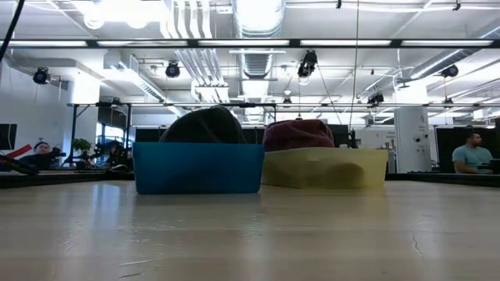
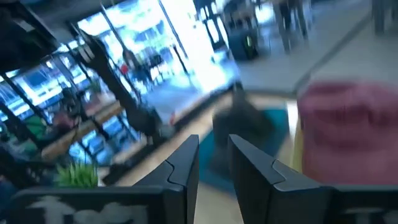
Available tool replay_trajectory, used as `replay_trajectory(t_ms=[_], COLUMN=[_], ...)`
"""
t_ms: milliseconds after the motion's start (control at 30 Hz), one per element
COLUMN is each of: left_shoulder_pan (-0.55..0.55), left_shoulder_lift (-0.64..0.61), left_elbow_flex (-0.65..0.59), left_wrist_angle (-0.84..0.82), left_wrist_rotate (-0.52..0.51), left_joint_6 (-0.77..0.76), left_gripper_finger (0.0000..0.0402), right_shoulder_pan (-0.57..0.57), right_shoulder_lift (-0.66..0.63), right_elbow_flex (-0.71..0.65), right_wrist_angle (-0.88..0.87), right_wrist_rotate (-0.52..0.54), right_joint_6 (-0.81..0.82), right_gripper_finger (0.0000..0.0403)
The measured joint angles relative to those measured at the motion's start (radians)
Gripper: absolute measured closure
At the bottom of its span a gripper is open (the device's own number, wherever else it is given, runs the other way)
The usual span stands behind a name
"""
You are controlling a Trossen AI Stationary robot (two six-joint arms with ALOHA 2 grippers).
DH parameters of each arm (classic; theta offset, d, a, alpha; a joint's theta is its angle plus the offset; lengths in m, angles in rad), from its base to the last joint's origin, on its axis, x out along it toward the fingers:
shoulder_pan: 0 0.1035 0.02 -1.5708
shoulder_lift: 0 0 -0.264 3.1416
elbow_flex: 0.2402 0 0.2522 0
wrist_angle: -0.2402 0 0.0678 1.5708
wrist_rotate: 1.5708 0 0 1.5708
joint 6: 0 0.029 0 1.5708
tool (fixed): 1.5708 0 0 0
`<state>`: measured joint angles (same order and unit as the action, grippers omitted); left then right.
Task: Pick & Place hat
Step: Put the black cap into the blue bin
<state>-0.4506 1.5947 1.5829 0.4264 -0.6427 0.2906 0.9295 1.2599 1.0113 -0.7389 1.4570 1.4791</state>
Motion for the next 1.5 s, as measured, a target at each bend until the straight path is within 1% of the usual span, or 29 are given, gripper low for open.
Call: replay_trajectory(t_ms=[67, 133, 233, 300, 367, 433, 500, 533, 600, 700, 800, 933, 1133, 1333, 1500], left_shoulder_pan=[0.016, 0.032, 0.059, 0.081, 0.104, 0.127, 0.152, 0.164, 0.185, 0.224, 0.262, 0.301, 0.359, 0.392, 0.399], left_shoulder_lift=[-0.028, -0.047, -0.061, -0.062, -0.060, -0.057, -0.053, -0.049, -0.042, -0.034, -0.019, 0.017, 0.049, 0.070, 0.076], left_elbow_flex=[0.000, 0.000, 0.000, 0.000, -0.002, -0.002, -0.002, -0.002, -0.002, -0.002, -0.002, -0.003, -0.003, -0.003, -0.003], left_wrist_angle=[0.074, 0.116, 0.144, 0.161, 0.183, 0.213, 0.245, 0.273, 0.331, 0.385, 0.387, 0.416, 0.495, 0.525, 0.564], left_wrist_rotate=[0.091, 0.177, 0.283, 0.344, 0.398, 0.455, 0.508, 0.532, 0.570, 0.620, 0.635, 0.657, 0.706, 0.758, 0.790], left_joint_6=[-0.024, -0.064, -0.157, -0.220, -0.276, -0.321, -0.359, -0.375, -0.403, -0.453, -0.521, -0.559, -0.641, -0.710, -0.737], left_gripper_finger=[0.0392, 0.0392, 0.0392, 0.0392, 0.0392, 0.0392, 0.0392, 0.0392, 0.0392, 0.0392, 0.0392, 0.0392, 0.0392, 0.0392, 0.0392], right_shoulder_pan=[-0.001, -0.015, -0.050, -0.079, -0.113, -0.146, -0.187, -0.209, -0.251, -0.323, -0.387, -0.445, -0.468, -0.486, -0.496], right_shoulder_lift=[-0.052, -0.089, -0.117, -0.125, -0.127, -0.127, -0.127, -0.127, -0.127, -0.117, -0.103, -0.082, -0.054, -0.047, -0.049], right_elbow_flex=[0.013, 0.025, 0.034, 0.033, 0.022, 0.007, -0.005, -0.007, -0.007, -0.007, -0.003, 0.019, 0.065, 0.105, 0.112], right_wrist_angle=[0.112, 0.280, 0.593, 0.830, 1.080, 1.295, 1.436, 1.471, 1.481, 1.475, 1.475, 1.476, 1.477, 1.475, 1.449], right_wrist_rotate=[0.020, 0.013, -0.060, -0.142, -0.252, -0.366, -0.458, -0.494, -0.570, -0.685, -0.780, -0.892, -0.918, -0.919, -0.874], right_joint_6=[-0.237, -0.533, -0.993, -1.283, -1.533, -1.714, -1.818, -1.844, -1.848, -1.794, -1.754, -1.700, -1.701, -1.732, -1.746], right_gripper_finger=[0.0314, 0.0304, 0.0283, 0.0269, 0.0259, 0.0254, 0.0253, 0.0254, 0.0255, 0.0257, 0.0257, 0.0259, 0.0257, 0.0259, 0.0251])
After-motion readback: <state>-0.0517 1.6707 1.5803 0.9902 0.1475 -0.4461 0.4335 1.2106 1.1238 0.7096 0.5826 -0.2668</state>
